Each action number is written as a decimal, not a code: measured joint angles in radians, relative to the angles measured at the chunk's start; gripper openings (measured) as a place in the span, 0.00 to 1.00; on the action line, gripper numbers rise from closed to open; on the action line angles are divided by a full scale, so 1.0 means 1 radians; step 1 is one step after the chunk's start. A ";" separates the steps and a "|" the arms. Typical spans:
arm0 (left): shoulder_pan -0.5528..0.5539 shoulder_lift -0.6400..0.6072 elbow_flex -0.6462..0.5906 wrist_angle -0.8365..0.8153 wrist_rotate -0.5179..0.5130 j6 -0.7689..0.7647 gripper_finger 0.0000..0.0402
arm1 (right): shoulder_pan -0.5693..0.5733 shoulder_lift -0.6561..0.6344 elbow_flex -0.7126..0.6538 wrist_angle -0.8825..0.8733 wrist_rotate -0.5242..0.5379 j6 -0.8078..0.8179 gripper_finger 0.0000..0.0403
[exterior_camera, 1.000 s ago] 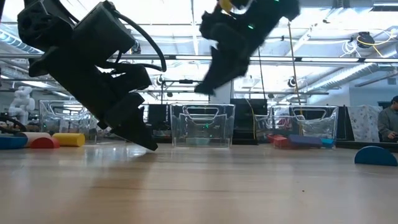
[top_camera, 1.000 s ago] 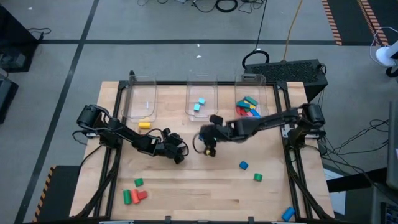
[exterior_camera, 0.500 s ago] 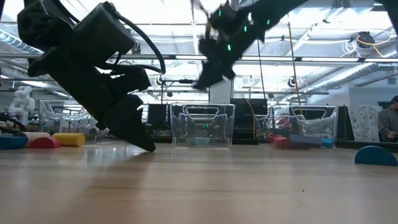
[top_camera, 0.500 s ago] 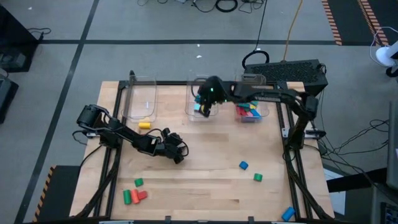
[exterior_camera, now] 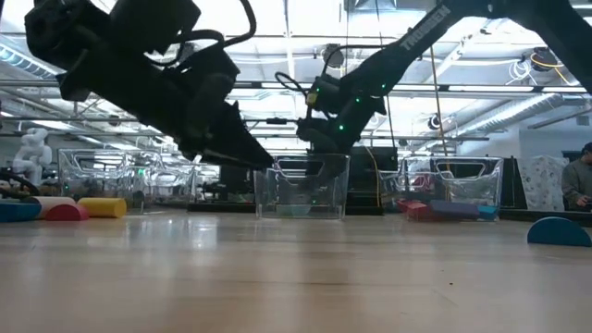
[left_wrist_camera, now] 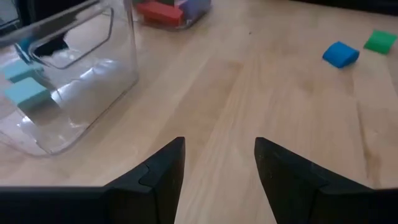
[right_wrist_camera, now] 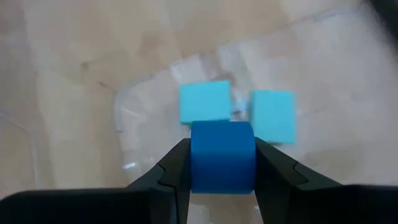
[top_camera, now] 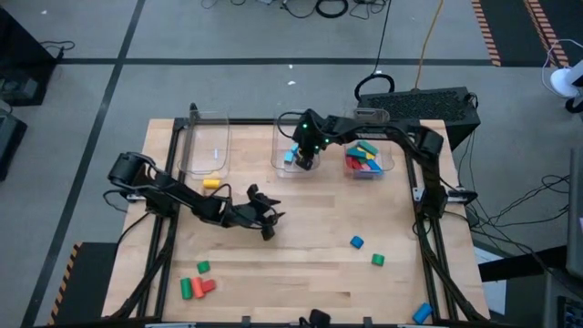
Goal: Sort blocks by size
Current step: Put the blue half circle block into the center transparent bin
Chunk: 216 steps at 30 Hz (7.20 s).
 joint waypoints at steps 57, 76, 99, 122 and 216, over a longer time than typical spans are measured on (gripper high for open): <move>-0.079 -0.010 -0.001 0.022 -0.031 0.033 0.49 | 0.491 -0.623 -0.323 -0.508 0.138 0.180 0.49; -0.075 -0.009 -0.001 0.023 -0.031 0.052 0.49 | 0.903 -0.625 -0.544 -0.394 0.338 1.140 0.49; -0.076 -0.009 -0.001 0.006 -0.031 0.047 0.49 | 1.006 -0.385 -0.544 -0.322 0.329 1.238 0.49; -0.089 -0.009 -0.001 0.004 -0.031 0.019 0.49 | 0.999 -0.366 -0.544 -0.319 0.406 1.188 0.07; 0.073 -0.009 -0.001 -0.124 0.012 0.079 0.49 | 0.054 -0.170 -0.153 0.319 0.215 0.148 0.26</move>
